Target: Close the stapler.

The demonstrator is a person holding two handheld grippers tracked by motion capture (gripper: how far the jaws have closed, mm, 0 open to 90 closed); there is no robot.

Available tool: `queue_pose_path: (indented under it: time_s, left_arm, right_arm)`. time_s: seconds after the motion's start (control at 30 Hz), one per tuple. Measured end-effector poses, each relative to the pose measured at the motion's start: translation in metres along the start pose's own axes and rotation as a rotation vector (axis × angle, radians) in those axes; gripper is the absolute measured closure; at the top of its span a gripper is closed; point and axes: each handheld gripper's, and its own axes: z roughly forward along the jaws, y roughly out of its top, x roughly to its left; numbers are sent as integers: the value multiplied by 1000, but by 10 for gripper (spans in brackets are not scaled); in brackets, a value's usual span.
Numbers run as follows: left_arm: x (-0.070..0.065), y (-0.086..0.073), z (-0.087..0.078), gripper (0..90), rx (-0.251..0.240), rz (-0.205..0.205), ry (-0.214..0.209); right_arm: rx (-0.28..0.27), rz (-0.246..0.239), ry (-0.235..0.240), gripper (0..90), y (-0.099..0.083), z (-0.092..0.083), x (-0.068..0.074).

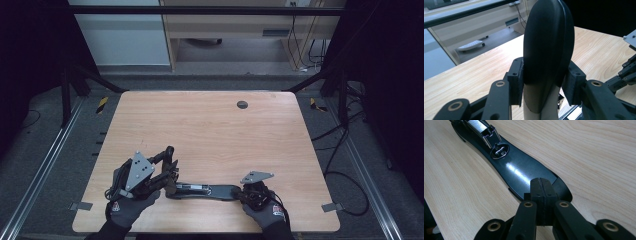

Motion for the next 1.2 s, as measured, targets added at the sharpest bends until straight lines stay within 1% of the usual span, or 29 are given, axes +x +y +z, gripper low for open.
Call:
queue_pose_path:
  time_s: [0.27, 0.53, 0.63, 0.7, 0.97, 1.2]
  left_arm:
    - [-5, 1, 3, 567, 2, 20, -2]
    - [-13, 4, 9, 562, 7, 61, -7]
    - [-16, 4, 11, 560, 10, 66, -9]
    - [-17, 5, 13, 558, 11, 78, -12]
    - [-20, 5, 15, 555, 14, 87, -19]
    - [-23, 6, 18, 552, 17, 103, -23]
  right_arm:
    - [0, 1, 0, 900, 0, 0, 0]
    - [1, -2, 2, 900, 0, 0, 0]
    - [1, -2, 3, 900, 0, 0, 0]
    - [2, -4, 2, 900, 0, 0, 0]
    - [2, 1, 4, 900, 0, 0, 0]
    - [0, 1, 4, 900, 0, 0, 0]
